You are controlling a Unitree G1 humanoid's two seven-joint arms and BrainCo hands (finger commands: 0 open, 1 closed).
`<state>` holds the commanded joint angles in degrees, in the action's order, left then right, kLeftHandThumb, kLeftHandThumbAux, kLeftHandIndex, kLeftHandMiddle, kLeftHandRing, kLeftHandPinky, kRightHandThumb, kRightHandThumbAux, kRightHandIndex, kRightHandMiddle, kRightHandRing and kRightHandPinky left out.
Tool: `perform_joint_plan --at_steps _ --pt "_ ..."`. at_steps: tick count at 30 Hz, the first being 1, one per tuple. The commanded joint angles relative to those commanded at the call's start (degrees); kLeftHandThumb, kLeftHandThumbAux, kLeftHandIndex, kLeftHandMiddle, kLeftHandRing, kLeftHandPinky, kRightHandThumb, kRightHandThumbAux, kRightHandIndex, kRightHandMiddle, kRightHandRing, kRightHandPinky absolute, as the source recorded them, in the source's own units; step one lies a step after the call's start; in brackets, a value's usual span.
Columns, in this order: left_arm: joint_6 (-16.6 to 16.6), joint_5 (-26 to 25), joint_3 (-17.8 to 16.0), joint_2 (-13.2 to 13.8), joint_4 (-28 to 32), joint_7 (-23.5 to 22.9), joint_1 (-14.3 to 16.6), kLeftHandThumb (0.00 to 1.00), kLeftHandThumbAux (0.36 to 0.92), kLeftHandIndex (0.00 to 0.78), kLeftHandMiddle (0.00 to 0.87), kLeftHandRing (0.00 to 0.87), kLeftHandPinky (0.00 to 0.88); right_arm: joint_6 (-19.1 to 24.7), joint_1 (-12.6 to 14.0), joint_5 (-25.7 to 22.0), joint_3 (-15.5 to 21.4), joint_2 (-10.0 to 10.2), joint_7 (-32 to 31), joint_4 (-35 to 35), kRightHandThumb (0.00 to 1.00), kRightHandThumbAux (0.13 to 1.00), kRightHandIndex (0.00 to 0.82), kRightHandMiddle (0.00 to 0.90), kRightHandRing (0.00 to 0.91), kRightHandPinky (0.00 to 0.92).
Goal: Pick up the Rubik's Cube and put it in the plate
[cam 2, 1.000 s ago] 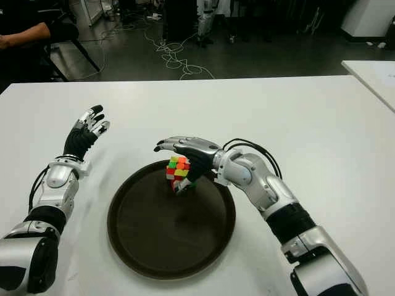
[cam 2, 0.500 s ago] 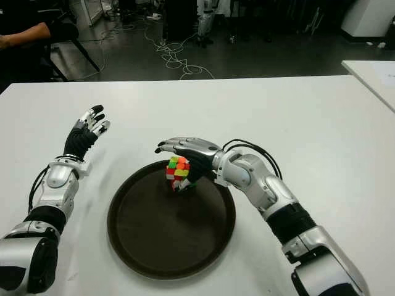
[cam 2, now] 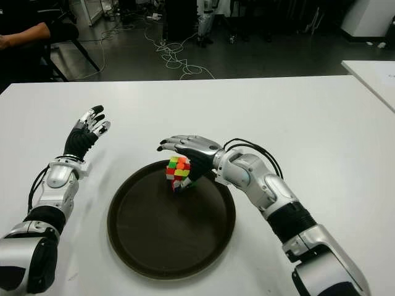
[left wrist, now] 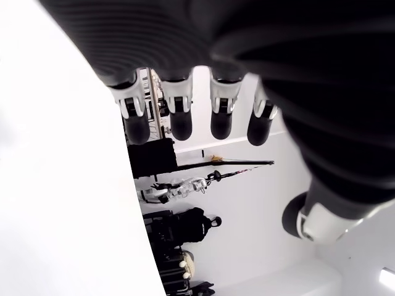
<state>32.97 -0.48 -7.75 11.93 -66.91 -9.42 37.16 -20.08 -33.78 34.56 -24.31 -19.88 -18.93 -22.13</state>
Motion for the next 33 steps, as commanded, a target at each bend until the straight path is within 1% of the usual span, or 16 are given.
perform_joint_plan --at_steps 2,3,4,6,9,11,12,13,15,17,19,22,26,28,30,33 --pt "0.0 0.1 0.1 0.0 -0.1 0.1 0.1 0.000 0.584 0.001 0.022 0.000 0.000 -1.1 -1.9 -0.8 1.3 -1.2 0.7 -3.2 0.000 0.760 0.000 0.000 0.000 0.000" --pt "-0.1 0.1 0.1 0.0 -0.2 0.1 0.2 0.000 0.580 0.001 0.022 0.000 0.000 -2.0 -3.8 -1.0 2.1 -1.5 2.9 -7.5 0.000 0.760 0.000 0.000 0.000 0.000" --pt "0.0 0.2 0.2 0.1 -0.2 0.2 0.2 0.000 0.572 0.001 0.022 0.000 0.000 -2.7 -5.0 -0.9 2.5 -1.5 4.6 -10.6 0.000 0.755 0.000 0.000 0.000 0.000" --pt "0.1 0.2 0.2 0.1 -0.3 0.2 0.3 0.000 0.563 0.002 0.023 0.000 0.000 -3.4 -7.1 -0.9 3.3 -1.0 8.5 -16.3 0.000 0.747 0.000 0.000 0.000 0.000" --pt "0.1 0.2 0.2 0.1 -0.3 0.2 0.3 0.000 0.556 0.004 0.023 0.000 0.000 -4.6 -8.3 -0.8 3.1 -0.6 10.4 -19.3 0.000 0.741 0.000 0.000 0.000 0.000" --pt "0.4 0.2 0.2 0.2 -0.2 -0.1 0.3 0.000 0.554 0.006 0.023 0.000 0.000 -4.4 -11.3 -1.0 4.2 0.0 15.8 -27.9 0.000 0.736 0.000 0.000 0.000 0.000" --pt "0.5 0.2 0.3 0.2 -0.1 -0.3 0.2 0.000 0.551 0.008 0.023 0.000 0.000 -4.0 -12.3 -1.2 4.9 0.3 18.6 -31.7 0.000 0.744 0.000 0.000 0.000 0.000" --pt "0.6 0.1 0.3 0.2 0.1 -0.4 0.2 0.000 0.549 0.007 0.021 0.000 0.000 -3.4 -13.0 -1.5 5.6 0.5 21.7 -35.7 0.000 0.732 0.000 0.000 0.001 0.009" --pt "0.5 0.1 0.3 0.2 0.3 -0.6 0.1 0.000 0.547 0.007 0.020 0.000 0.000 -2.7 -13.6 -1.9 6.3 0.9 25.8 -40.6 0.000 0.719 0.000 0.000 0.003 0.021" --pt "0.2 0.1 0.3 0.3 0.4 -0.7 0.1 0.000 0.546 0.008 0.018 0.000 0.000 -2.0 -14.0 -2.5 7.0 1.6 28.7 -43.8 0.000 0.707 0.013 0.011 0.017 0.031" --pt "-0.1 0.0 0.3 0.4 0.4 -0.8 0.1 0.000 0.550 0.008 0.016 0.000 0.000 -1.0 -14.4 -3.5 7.8 2.6 30.9 -46.5 0.000 0.701 0.032 0.033 0.038 0.043" --pt "-0.5 0.0 0.2 0.5 0.0 -0.8 0.3 0.000 0.560 0.006 0.012 0.000 0.000 0.4 -15.3 -5.4 9.5 4.2 32.7 -49.5 0.000 0.703 0.070 0.080 0.090 0.095" --pt "-0.6 0.1 0.2 0.5 -0.1 -0.8 0.3 0.000 0.574 0.005 0.011 0.000 0.000 1.7 -16.1 -8.4 12.0 5.9 33.8 -51.3 0.000 0.715 0.119 0.136 0.162 0.185" --pt "-0.5 -0.1 0.1 0.4 -0.1 -0.9 0.3 0.000 0.581 0.005 0.012 0.000 0.000 1.6 -15.9 -10.2 13.5 6.4 33.5 -51.9 0.000 0.724 0.139 0.158 0.188 0.221" --pt "-0.4 -0.1 0.1 0.3 -0.2 -0.9 0.4 0.000 0.592 0.005 0.014 0.000 0.000 1.6 -15.6 -12.1 15.0 6.8 32.4 -52.3 0.000 0.746 0.160 0.188 0.225 0.271" --pt "-0.2 -0.1 0.0 0.3 -0.1 -0.9 0.5 0.000 0.590 0.007 0.018 0.000 0.000 3.2 -15.7 -15.1 17.4 8.1 29.8 -52.9 0.000 0.766 0.183 0.235 0.273 0.317"
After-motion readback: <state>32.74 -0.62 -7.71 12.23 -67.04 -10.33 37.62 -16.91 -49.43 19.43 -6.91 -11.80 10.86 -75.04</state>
